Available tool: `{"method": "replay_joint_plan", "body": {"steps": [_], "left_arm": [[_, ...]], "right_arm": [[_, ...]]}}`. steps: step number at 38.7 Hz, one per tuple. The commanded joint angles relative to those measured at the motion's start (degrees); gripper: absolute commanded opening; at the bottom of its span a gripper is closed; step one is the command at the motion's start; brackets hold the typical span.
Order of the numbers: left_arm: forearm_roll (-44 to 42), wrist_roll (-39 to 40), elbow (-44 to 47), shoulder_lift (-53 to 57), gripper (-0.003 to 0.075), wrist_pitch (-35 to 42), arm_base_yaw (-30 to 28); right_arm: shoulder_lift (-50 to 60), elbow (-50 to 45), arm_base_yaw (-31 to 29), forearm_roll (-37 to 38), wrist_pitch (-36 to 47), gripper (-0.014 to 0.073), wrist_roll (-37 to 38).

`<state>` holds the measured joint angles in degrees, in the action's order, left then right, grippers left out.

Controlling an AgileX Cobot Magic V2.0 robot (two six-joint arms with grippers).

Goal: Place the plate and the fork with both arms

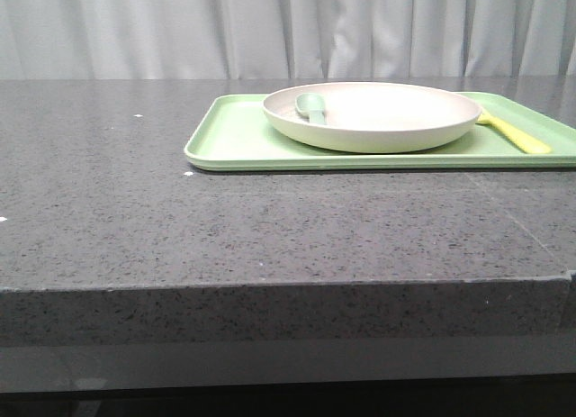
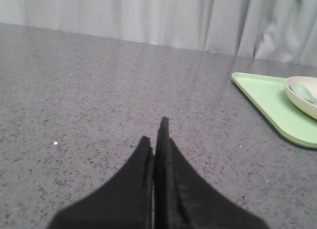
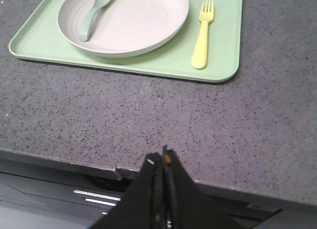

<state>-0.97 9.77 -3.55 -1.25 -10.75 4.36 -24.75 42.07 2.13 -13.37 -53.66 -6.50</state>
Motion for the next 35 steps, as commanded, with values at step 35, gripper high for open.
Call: {"method": "replay_joint_plan", "body": {"steps": [35], "left_arm": [[5.68,-10.48,4.02,2.69,-0.0018,13.57,-0.62]], "right_arm": [[-0.37,1.41,0.17,-0.74,3.45,-0.0067,-0.14]]}}
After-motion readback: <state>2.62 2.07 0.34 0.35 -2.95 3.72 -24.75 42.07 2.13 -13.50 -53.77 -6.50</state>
